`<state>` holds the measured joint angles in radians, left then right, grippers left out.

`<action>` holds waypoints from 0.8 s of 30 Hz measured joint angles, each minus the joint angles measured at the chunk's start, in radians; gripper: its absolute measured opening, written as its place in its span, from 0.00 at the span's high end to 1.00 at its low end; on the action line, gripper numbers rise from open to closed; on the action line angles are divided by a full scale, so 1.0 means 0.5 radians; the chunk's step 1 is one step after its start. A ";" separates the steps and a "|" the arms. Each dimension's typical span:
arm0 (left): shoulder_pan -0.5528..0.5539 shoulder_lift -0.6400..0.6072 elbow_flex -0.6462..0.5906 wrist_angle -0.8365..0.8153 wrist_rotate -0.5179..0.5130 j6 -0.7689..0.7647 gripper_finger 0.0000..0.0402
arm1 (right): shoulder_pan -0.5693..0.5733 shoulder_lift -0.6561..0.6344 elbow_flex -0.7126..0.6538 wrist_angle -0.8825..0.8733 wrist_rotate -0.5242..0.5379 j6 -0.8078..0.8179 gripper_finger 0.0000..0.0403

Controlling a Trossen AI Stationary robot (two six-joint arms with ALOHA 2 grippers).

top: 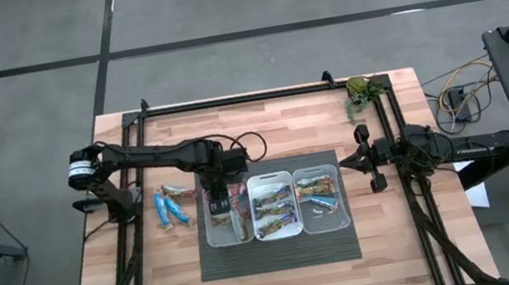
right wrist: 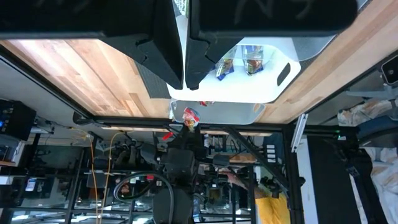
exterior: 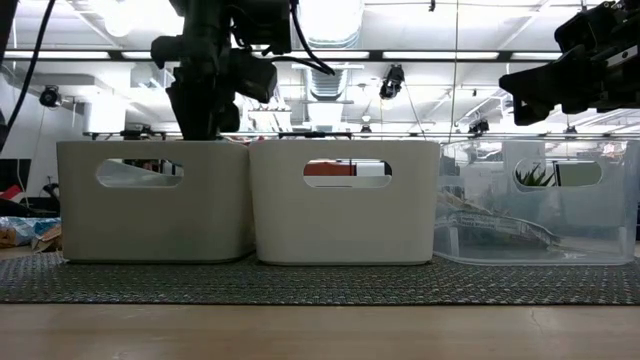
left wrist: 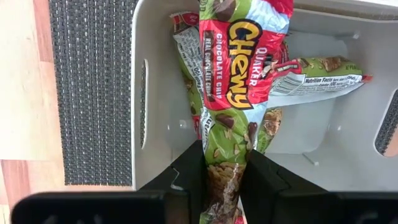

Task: Pick and place Granola Bars by type
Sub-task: Put the top red granola bar into the gray bin, then put the red granola bar into the gray bin

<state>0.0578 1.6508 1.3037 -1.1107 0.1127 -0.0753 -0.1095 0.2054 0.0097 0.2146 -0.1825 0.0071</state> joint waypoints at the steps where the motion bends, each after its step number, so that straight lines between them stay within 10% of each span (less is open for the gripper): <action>1: 0.000 0.000 0.000 0.000 0.000 0.000 0.83 | 0.000 0.000 0.000 -0.001 0.000 0.000 0.98; 24: 0.000 0.000 0.000 -0.023 0.002 -0.001 0.74 | 0.000 0.000 -0.001 0.000 0.000 0.001 0.98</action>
<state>0.0578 1.6508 1.3037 -1.1220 0.1135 -0.0756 -0.1093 0.2054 0.0093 0.2146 -0.1825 0.0073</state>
